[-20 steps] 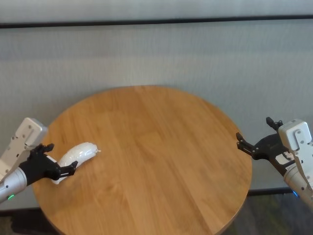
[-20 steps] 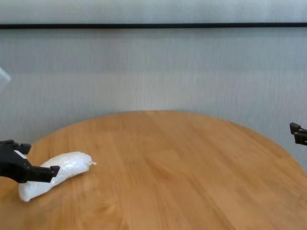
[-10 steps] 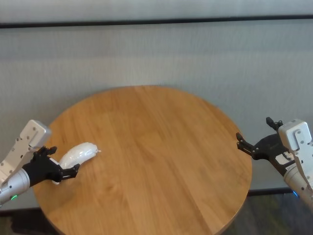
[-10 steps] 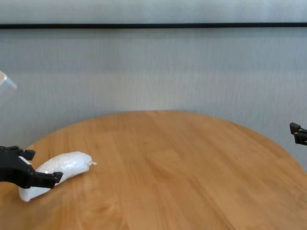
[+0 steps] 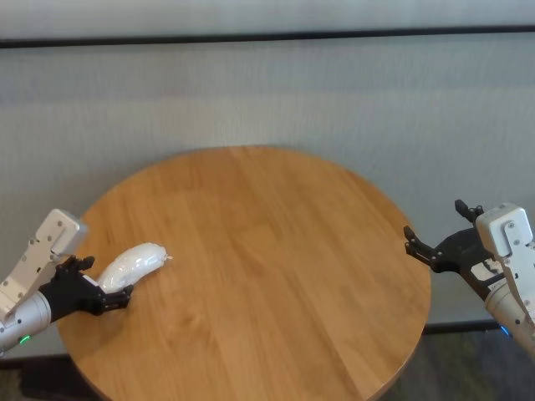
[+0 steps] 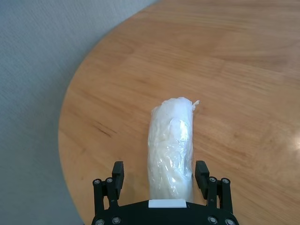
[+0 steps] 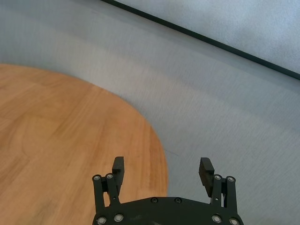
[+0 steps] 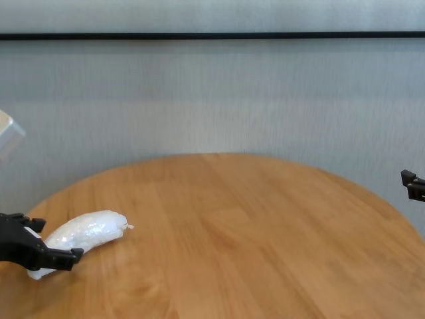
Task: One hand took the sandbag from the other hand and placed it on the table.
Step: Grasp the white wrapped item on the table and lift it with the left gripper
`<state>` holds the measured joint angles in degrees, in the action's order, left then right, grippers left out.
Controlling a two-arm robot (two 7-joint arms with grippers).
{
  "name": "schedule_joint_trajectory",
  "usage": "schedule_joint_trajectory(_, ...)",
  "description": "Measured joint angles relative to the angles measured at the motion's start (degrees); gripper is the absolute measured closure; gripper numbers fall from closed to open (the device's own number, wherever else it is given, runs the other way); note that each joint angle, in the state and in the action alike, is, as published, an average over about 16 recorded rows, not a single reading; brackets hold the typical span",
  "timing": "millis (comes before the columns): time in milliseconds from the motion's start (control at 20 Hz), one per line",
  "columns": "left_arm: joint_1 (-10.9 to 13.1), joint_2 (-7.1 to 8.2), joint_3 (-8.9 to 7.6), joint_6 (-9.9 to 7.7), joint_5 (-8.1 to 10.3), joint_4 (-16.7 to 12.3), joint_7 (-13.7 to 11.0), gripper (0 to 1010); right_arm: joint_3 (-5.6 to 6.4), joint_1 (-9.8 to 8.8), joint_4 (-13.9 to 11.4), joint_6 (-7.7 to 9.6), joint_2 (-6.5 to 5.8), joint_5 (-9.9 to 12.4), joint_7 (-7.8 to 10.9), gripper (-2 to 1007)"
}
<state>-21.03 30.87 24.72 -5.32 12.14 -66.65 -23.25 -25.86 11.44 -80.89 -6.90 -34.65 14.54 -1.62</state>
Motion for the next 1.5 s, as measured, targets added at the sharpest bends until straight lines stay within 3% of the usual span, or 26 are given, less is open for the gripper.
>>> schedule_joint_trajectory(1000, -0.7, -1.18, -0.74, -3.27, -1.28, 1.3, -2.7, 8, 0.00, 0.00, 0.0, 0.00, 0.00, 0.0, 0.00, -1)
schedule_joint_trajectory(1500, -0.7, -1.15, -0.72, -3.28, -1.27, 1.2, -2.6, 42, 0.00, 0.00, 0.0, 0.00, 0.00, 0.0, 0.00, -1)
